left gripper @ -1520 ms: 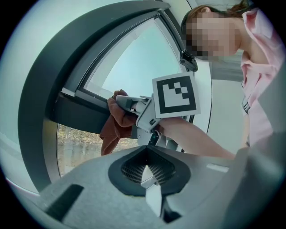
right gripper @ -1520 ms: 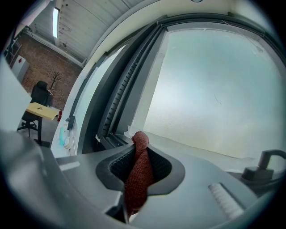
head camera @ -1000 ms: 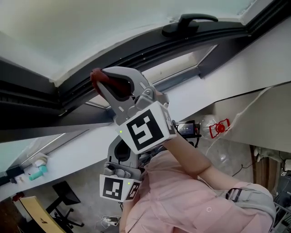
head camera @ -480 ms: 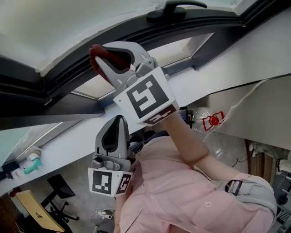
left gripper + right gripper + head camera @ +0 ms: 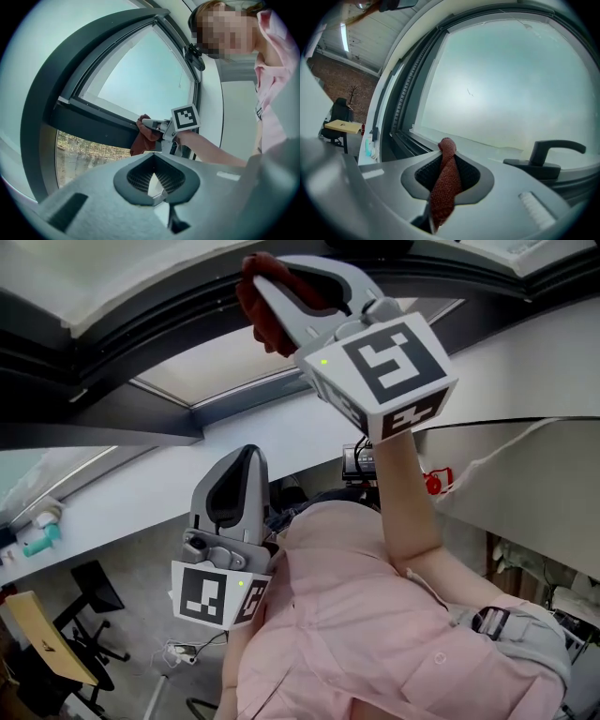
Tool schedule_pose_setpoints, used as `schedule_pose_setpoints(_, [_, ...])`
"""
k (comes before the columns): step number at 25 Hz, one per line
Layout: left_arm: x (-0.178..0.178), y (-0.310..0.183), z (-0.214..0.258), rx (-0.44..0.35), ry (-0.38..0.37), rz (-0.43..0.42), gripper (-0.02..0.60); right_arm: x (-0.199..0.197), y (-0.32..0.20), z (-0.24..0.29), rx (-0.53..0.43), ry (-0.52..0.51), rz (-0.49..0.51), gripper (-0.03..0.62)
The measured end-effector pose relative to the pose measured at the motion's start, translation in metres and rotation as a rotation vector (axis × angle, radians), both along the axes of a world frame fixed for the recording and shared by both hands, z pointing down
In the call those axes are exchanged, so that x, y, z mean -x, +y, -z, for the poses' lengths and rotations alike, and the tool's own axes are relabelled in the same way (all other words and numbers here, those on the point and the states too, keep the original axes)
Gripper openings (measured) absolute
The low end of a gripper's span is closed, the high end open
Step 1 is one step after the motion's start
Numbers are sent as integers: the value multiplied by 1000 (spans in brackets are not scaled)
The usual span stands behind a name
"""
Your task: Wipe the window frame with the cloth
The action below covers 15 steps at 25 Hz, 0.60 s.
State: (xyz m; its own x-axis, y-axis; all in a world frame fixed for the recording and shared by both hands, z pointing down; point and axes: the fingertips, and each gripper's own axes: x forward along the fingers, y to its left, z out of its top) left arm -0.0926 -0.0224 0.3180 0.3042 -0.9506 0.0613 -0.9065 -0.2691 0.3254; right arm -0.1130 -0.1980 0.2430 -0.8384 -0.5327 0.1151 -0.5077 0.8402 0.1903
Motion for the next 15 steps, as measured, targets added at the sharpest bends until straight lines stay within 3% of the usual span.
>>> schedule_pose_setpoints(15, [19,-6,7,-17,0,-55,-5,-7,-8,0,20,22,-55,66])
